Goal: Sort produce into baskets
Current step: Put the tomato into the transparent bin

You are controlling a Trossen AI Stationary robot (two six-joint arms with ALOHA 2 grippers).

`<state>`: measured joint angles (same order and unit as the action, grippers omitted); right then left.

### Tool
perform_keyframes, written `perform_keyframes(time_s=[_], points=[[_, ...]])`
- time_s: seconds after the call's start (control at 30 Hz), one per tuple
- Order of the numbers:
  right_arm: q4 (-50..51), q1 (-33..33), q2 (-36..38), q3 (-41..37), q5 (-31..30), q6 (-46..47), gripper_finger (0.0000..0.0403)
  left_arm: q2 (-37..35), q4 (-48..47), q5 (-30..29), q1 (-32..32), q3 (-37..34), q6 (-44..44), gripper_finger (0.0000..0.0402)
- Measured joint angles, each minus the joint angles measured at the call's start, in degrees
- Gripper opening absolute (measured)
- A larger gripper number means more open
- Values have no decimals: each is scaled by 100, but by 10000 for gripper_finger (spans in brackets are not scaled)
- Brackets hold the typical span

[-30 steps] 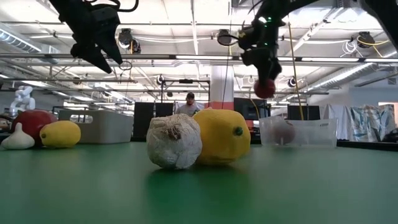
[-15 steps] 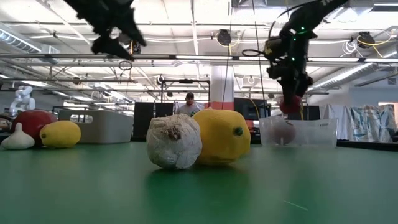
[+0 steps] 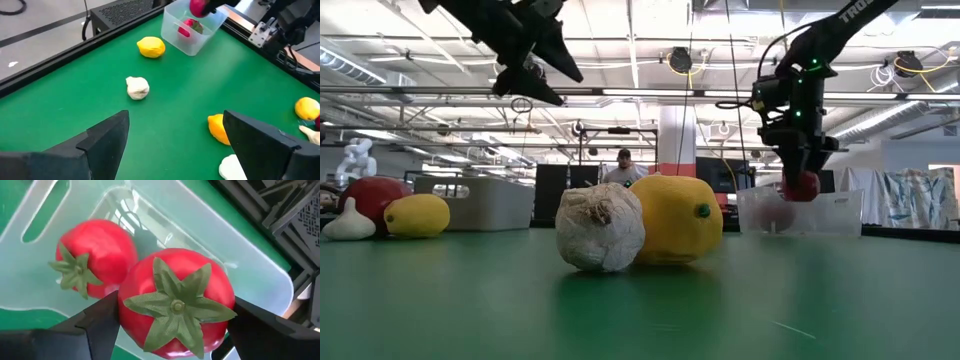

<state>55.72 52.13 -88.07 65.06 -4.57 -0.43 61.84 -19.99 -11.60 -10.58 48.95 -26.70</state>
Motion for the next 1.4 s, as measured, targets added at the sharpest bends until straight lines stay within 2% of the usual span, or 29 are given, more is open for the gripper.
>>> perform_keyframes(time_s=[0.3, 0.53, 0.83, 1.07, 1.27, 1.4], points=[[-23, 153, -1, 0, -100, 20, 364, -2, -14, -16, 290, 0, 4, 329], [98, 153, -7, 126, -133, 255, 372, -6, -359, -24, 379, 0, 24, 329], [92, -133, -7, 1067, 625, 816, 370, -333, -1161, -48, 633, 0, 15, 329], [-934, -1133, -4, 1401, 1977, 1377, 370, -733, -2146, -194, 1093, 0, -173, 329], [-2493, -2485, -12, 1401, 1988, 1521, 370, -802, -3137, -709, 1650, 0, -636, 329], [-3822, -3333, -175, 1401, 1959, 1521, 370, -804, -3769, -1001, 1774, 0, -1077, 329]])
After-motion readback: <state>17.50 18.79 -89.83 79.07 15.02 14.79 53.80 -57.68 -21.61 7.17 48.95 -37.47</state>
